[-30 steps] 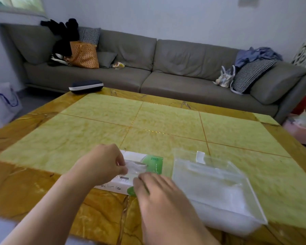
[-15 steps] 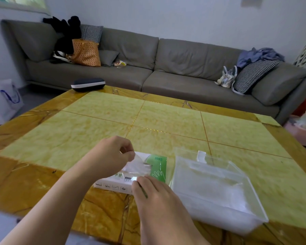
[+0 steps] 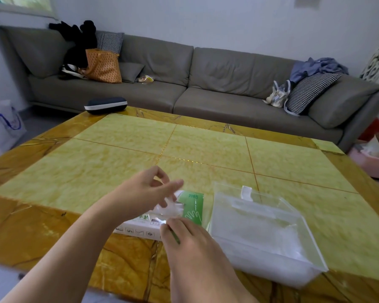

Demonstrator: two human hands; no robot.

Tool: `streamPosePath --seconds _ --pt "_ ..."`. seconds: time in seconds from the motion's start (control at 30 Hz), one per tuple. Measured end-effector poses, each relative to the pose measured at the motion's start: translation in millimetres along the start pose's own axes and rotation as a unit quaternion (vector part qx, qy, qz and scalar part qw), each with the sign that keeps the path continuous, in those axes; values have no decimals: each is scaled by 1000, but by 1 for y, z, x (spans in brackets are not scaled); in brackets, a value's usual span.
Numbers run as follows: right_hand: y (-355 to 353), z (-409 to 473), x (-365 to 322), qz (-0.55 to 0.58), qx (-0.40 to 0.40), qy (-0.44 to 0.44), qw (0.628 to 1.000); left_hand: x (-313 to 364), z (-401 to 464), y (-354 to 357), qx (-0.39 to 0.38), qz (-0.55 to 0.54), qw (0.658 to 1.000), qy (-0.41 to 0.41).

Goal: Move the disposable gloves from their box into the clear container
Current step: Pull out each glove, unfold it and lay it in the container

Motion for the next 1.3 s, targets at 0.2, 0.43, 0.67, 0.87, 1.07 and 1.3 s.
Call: streamPosePath --seconds 0.2,0.43,0.67,0.87,1.07,1.3 --pt "-6 -5 0 -20 -20 -17 999 -15 10 3 42 237 971 3" --pt "-7 -7 -1 -2 -14 -17 1000 -17 12 -6 137 249 959 -30" --pt "-24 -10 -5 3 -3 -25 1000 -6 -2 -28 241 128 962 -3" --pt "-19 -10 -3 24 -8 -35 999 -1 -11 -24 85 101 991 31" --pt "-25 -9 -4 36 -37 -23 998 7 -12 -19 131 221 966 43" --pt "-22 -5 -6 36 17 5 999 27 -13 1 150 149 964 160"
Point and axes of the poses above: each hand's wrist, its own z-axis towards the middle knuckle, its own y-axis out of the palm, x = y × z, the point moved 2 cm from there along z, towards the middle knuckle, and after that the axes turned 10 degrees about -x, right-handed, at the moved point
